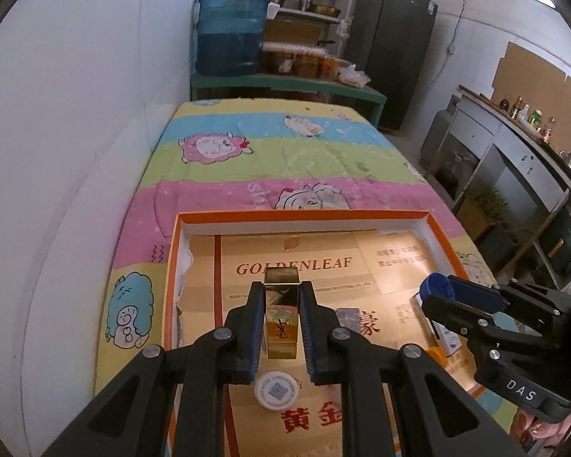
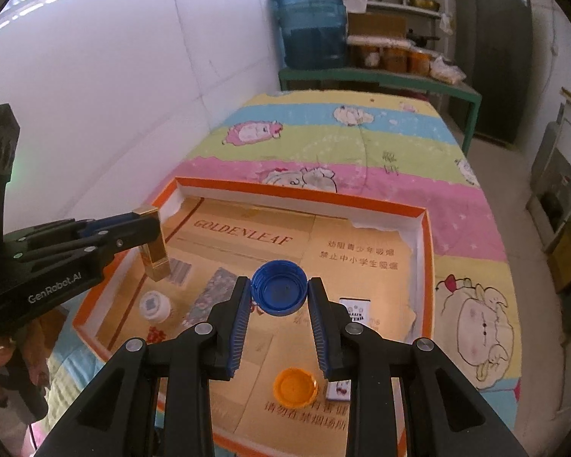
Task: Organize rigid objects
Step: 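Carry the lipstick with the left gripper while the right gripper carries the blue cap into the tray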
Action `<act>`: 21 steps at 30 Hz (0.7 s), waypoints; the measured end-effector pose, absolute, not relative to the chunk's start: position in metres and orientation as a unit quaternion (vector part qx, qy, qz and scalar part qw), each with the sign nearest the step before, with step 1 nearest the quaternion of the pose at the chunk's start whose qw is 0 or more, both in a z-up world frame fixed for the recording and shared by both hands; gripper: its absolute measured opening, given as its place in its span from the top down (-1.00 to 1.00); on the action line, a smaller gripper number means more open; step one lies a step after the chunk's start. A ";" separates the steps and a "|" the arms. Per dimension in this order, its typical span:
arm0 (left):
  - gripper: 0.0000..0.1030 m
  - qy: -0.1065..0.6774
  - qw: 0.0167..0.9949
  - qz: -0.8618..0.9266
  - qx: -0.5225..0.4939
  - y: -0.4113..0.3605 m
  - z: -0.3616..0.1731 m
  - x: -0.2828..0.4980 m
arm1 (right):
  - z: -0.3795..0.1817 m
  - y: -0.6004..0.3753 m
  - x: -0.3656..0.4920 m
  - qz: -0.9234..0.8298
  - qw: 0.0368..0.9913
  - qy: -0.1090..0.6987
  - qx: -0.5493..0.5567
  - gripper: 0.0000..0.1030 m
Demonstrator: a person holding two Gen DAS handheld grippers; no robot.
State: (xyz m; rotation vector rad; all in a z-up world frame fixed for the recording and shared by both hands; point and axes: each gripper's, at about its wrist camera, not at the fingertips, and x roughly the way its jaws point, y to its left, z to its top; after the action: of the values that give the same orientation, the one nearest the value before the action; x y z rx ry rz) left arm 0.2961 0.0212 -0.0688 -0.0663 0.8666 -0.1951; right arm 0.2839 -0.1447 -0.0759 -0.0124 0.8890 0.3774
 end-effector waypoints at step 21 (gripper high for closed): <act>0.64 0.460 0.883 -0.082 -0.042 0.027 -0.108 0.340 | -0.113 -0.134 0.323 0.182 0.869 0.460 -0.020 0.40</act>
State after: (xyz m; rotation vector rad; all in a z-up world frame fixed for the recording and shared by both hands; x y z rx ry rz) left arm 0.3403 0.0269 -0.1082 -0.0866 0.9567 -0.1705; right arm 0.3227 -0.1340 -0.1132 -0.0428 0.9621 0.3803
